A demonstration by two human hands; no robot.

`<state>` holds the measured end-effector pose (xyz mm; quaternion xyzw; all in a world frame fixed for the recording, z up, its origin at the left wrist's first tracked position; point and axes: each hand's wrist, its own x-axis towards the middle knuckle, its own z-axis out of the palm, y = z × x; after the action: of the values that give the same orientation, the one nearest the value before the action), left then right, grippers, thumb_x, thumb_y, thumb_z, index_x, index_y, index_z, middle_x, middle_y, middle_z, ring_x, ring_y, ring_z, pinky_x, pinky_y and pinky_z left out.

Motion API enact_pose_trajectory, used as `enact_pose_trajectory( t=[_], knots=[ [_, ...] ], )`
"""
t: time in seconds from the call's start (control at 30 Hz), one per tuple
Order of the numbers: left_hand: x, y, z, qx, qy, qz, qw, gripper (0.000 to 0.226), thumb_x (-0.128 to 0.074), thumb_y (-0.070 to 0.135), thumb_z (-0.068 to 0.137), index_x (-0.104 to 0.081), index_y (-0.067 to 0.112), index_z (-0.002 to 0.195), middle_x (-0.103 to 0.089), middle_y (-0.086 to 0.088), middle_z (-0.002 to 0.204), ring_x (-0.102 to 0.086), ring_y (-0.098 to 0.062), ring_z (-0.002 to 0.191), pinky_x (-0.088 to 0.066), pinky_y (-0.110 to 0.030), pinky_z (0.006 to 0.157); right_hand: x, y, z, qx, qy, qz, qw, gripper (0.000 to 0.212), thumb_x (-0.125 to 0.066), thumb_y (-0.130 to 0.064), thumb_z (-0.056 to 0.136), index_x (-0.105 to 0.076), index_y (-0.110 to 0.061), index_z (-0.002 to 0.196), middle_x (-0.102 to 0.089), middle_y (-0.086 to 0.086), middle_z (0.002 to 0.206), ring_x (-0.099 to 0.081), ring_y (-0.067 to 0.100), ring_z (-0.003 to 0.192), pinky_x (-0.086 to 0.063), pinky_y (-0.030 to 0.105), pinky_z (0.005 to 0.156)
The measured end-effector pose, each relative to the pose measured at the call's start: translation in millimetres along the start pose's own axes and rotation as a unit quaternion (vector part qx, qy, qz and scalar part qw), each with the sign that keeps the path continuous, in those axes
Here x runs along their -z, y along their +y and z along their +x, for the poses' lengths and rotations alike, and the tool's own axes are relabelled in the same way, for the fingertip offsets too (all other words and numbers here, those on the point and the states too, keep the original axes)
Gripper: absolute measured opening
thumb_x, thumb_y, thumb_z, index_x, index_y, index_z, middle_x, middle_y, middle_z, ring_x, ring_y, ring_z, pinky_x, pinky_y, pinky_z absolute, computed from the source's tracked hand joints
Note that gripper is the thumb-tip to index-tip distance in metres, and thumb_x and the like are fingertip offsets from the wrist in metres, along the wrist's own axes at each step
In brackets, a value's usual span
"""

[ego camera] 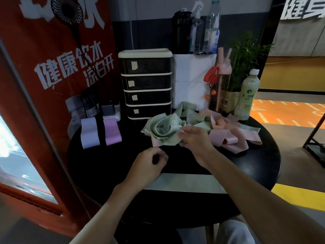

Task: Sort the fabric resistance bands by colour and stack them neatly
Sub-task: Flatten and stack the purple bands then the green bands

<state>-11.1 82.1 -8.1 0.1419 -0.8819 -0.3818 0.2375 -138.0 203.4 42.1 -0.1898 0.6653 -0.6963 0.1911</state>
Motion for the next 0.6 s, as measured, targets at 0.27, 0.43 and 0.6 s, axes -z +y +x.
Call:
enact_pose_trajectory(
  t=[0.27,0.43,0.6],
  knots=[
    [22.2,43.7,22.3,0.016,0.046,-0.108,0.993,0.031,-0.054,0.033,0.101,-0.069,0.020,0.076,-0.067,0.010,0.068,-0.063,-0.006,0.067,-0.050,-0.034,0.071,-9.9,-40.2,-19.6,0.078,-0.025,0.156,0.984,0.020,-0.058,0.006,0.090,-0.056,-0.005,0.107,-0.067,0.019,0.101,-0.065,0.031,0.094,-0.055,0.043,0.088],
    [29.6,76.3,28.7,0.038,0.091,-0.226,0.969,0.035,-0.053,0.031,0.102,-0.073,0.006,0.088,-0.068,-0.008,0.073,-0.060,-0.013,0.064,-0.048,-0.037,0.062,-10.8,-40.1,-39.1,0.122,-0.027,0.105,0.986,0.026,-0.059,0.007,0.089,-0.057,-0.003,0.113,-0.068,0.018,0.096,-0.066,0.026,0.085,-0.055,0.037,0.080],
    [34.5,83.0,31.6,0.034,0.133,-0.268,0.954,0.025,-0.057,0.019,0.099,-0.072,0.006,0.084,-0.066,-0.004,0.071,-0.056,-0.011,0.056,-0.044,-0.027,0.053,-6.4,-39.1,-48.0,0.164,-0.039,0.014,0.986,0.024,-0.064,0.002,0.087,-0.063,-0.010,0.107,-0.066,0.018,0.091,-0.065,0.021,0.084,-0.054,0.036,0.083]
  ],
)
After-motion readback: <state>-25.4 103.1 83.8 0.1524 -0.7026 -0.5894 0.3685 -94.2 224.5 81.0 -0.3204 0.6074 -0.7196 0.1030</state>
